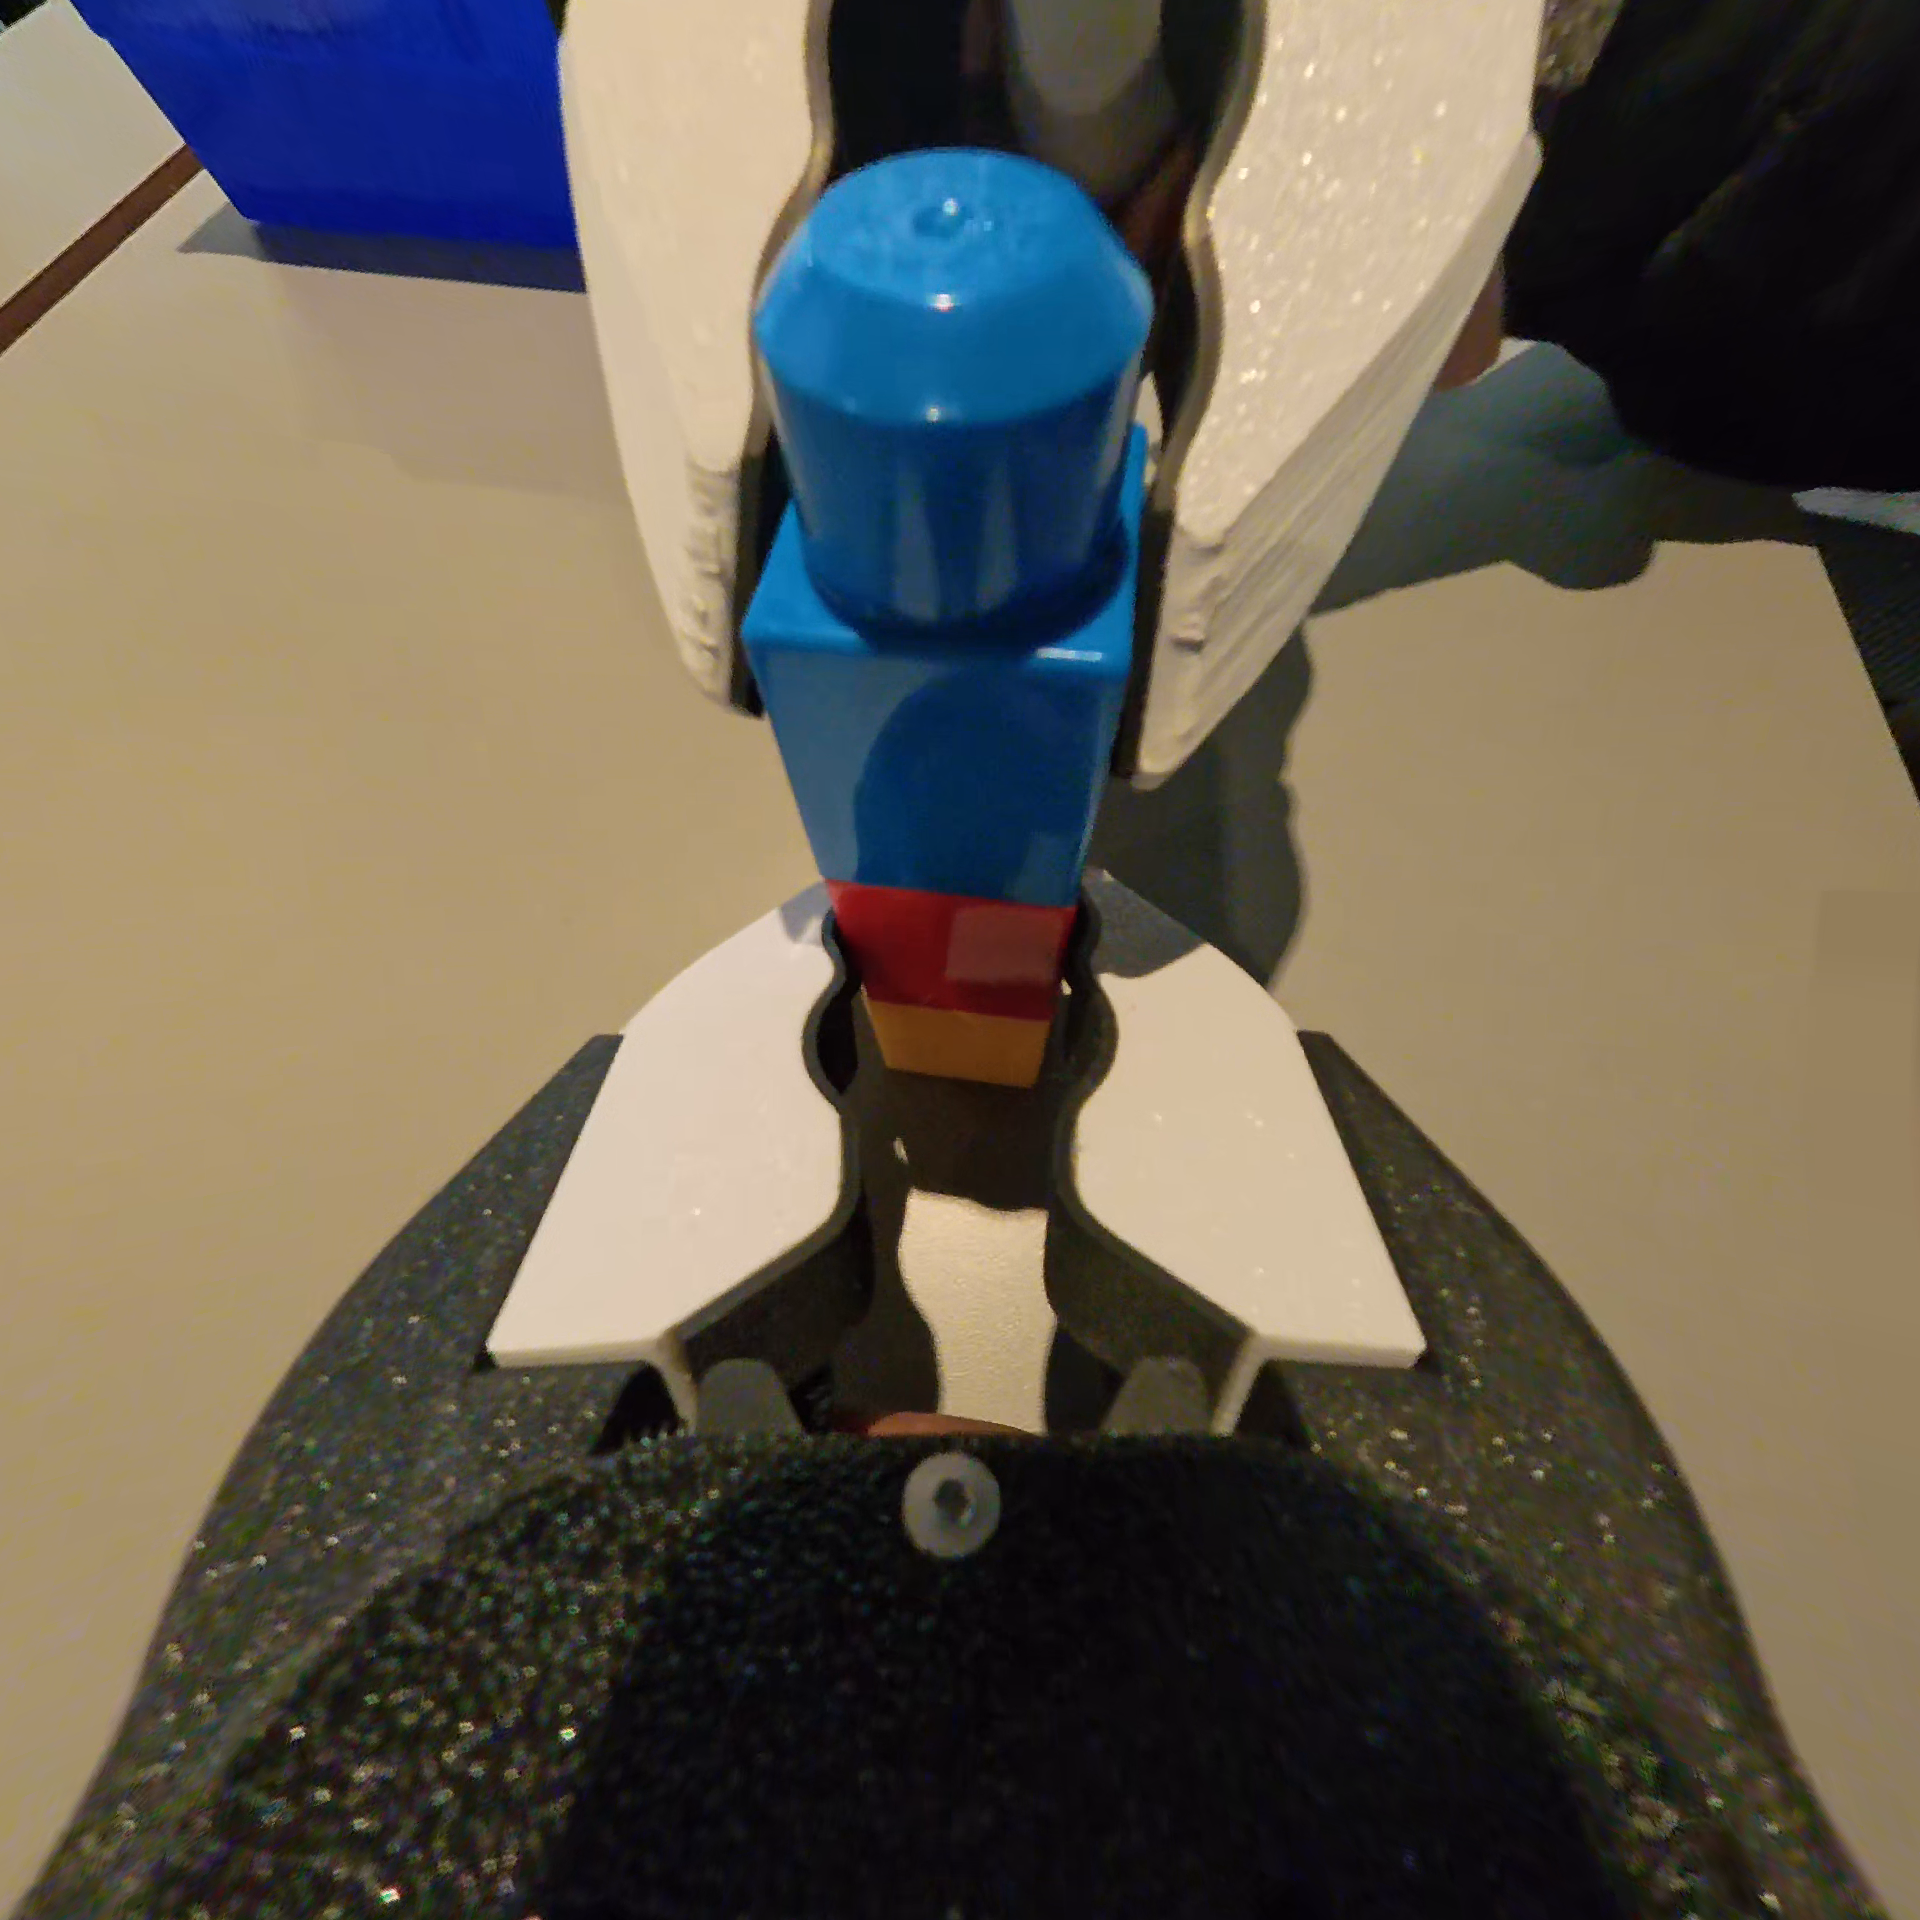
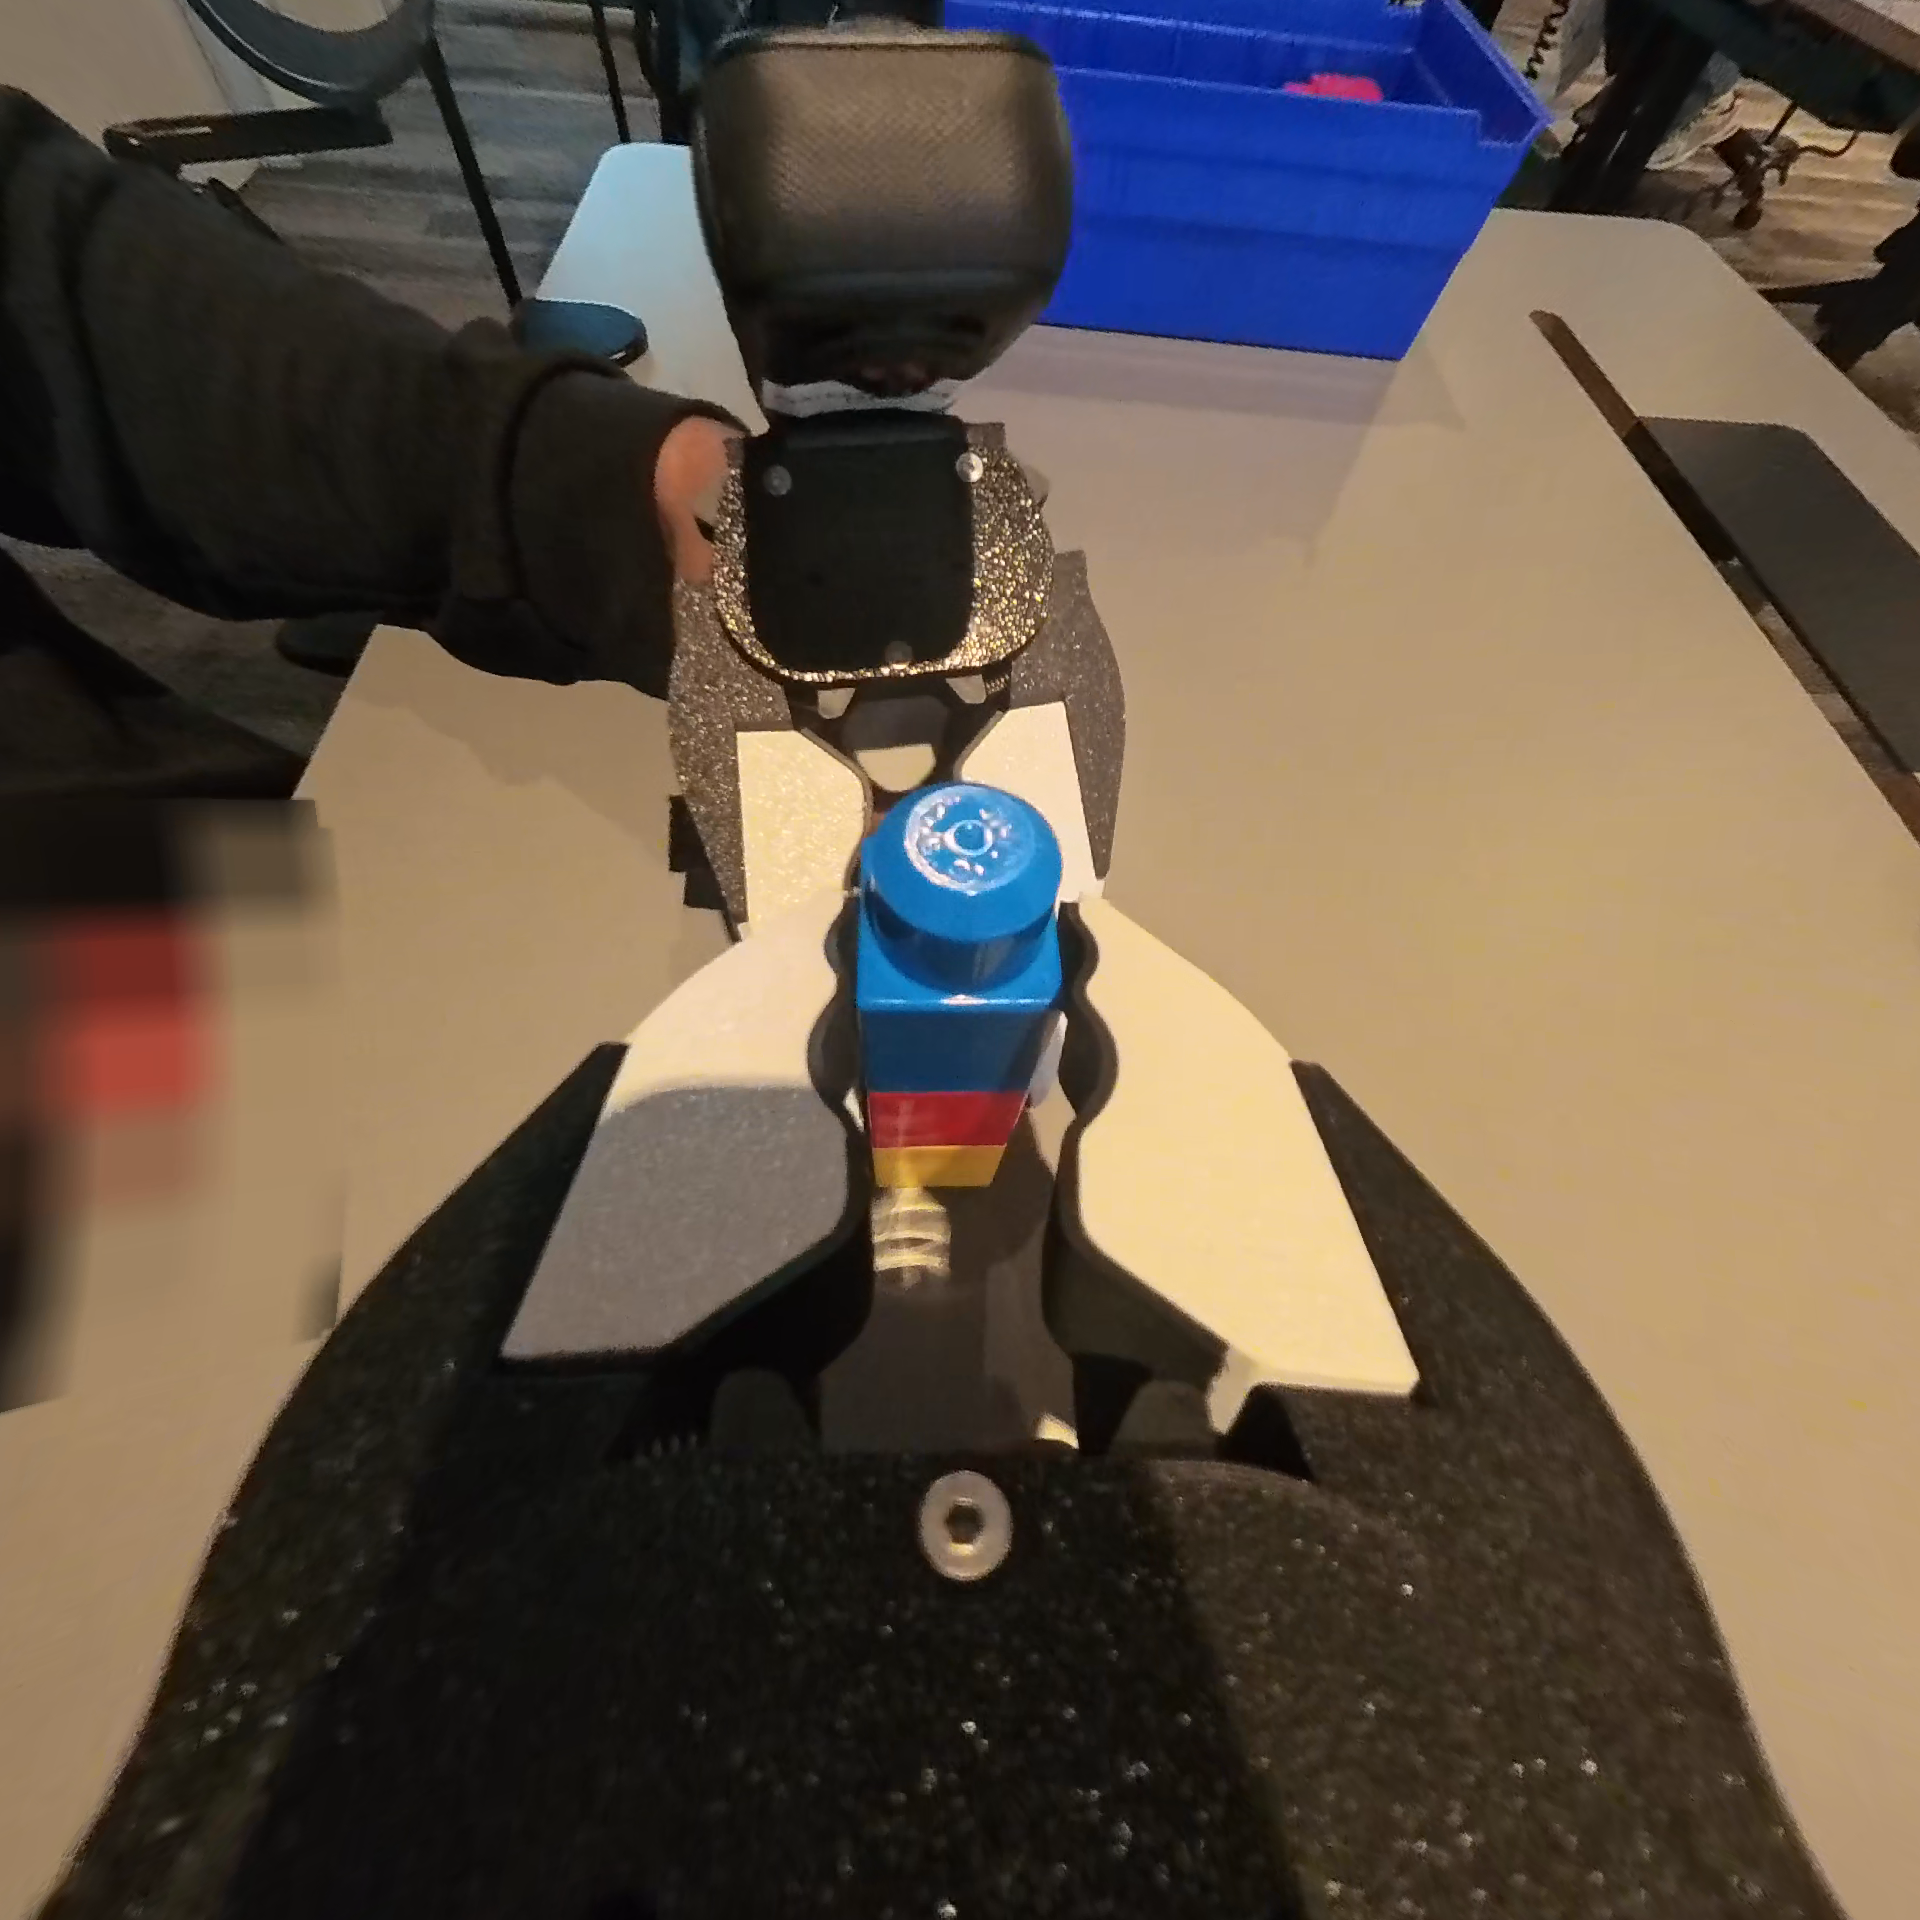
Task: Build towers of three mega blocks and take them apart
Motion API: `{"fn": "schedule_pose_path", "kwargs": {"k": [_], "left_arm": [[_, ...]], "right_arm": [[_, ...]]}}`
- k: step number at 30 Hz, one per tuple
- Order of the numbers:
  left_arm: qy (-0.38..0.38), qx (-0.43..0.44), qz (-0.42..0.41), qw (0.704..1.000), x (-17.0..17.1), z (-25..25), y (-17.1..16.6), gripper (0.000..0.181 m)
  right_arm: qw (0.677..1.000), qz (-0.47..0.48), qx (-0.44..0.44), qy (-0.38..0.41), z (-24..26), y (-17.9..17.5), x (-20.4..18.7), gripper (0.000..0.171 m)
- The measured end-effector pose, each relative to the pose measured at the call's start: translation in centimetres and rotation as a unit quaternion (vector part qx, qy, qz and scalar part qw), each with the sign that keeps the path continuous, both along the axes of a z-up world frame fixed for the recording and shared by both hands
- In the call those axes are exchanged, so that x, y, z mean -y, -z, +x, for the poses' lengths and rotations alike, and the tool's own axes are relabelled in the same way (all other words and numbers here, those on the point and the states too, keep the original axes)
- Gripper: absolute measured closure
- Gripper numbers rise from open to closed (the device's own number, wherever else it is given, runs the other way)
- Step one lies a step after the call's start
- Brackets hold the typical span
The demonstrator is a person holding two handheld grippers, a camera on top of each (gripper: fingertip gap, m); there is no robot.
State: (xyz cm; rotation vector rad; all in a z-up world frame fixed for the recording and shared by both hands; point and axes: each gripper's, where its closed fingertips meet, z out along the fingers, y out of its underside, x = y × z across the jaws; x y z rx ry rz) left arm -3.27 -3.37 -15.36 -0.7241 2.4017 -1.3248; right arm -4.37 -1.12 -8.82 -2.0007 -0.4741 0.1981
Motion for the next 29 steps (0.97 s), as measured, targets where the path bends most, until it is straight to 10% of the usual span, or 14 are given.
{"fn": "schedule_pose_path", "kwargs": {"k": [16, 19, 29], "left_arm": [[0.008, -0.001, 0.000, 1.000, 0.0, -0.1, 0.0, 0.144], [0.008, 0.000, 0.000, 1.000, 0.0, -0.1, 0.0, 0.144], [0.004, -0.022, 0.023, 0.999, -0.5, -0.5, 0.9, 0.144]], "right_arm": [[1.000, -0.008, 0.014, -0.011, 0.0, 0.3, 0.1, 0.135], [1.000, -0.009, 0.014, -0.012, 0.0, 1.6, 0.5, 0.105], [0.999, 0.022, 0.023, 0.013, 0.0, 3.2, -0.2, 0.134]]}}
